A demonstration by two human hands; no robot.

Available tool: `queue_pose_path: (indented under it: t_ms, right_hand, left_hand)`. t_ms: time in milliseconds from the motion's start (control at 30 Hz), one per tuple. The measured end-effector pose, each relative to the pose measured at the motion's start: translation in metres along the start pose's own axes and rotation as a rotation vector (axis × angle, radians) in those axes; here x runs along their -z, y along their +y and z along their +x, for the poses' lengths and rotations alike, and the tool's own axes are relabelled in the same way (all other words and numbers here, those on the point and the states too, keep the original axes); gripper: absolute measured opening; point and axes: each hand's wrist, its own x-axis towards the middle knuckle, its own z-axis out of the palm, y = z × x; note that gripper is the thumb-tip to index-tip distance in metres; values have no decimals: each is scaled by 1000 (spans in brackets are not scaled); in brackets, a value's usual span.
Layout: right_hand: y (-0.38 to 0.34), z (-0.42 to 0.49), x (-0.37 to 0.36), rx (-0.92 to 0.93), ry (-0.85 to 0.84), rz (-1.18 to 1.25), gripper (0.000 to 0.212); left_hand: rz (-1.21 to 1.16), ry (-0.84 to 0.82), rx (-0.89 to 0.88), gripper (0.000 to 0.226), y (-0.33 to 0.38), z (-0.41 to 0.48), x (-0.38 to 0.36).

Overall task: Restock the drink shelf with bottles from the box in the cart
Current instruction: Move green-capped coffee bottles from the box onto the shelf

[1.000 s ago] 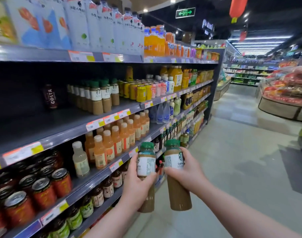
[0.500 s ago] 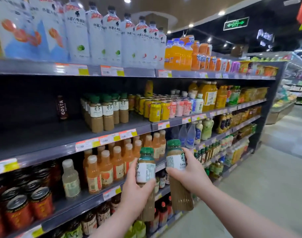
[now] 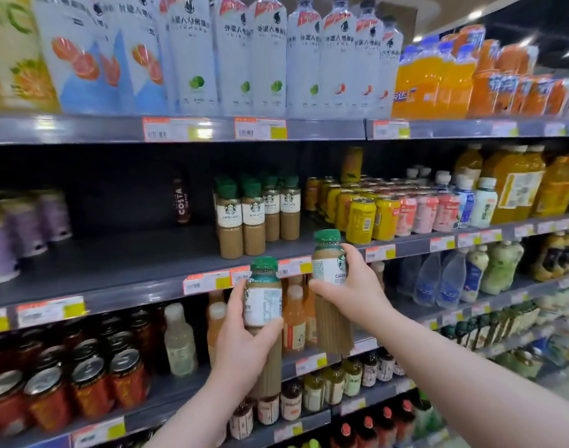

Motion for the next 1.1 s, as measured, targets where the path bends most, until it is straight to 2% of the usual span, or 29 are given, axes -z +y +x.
queue_pose_path:
  t_ms: [267,433,567,667,967,1100]
  right_hand:
    - [-19,109,-23,107,60,-6,91]
    - [-23,164,-41,152,110,7,85]
    - [-17,192,-58,160,111,20,82]
    - [-11,211,-72,158,78,40,80]
    - [24,225,-87,221,-122,119,97]
    - [53,222,-87,208,-235,47,87]
  left_hand:
    - [-15,55,-79,78,-11,88,9]
    - [30,124,-129,77,-19,121,16]
    - [39,155,-92,80,-23,130,17]
    - [46,189,-84,79,-23,136,17]
    - [77,360,-69,81,-15,136,2]
    - [102,408,-68,81,-17,138,-8]
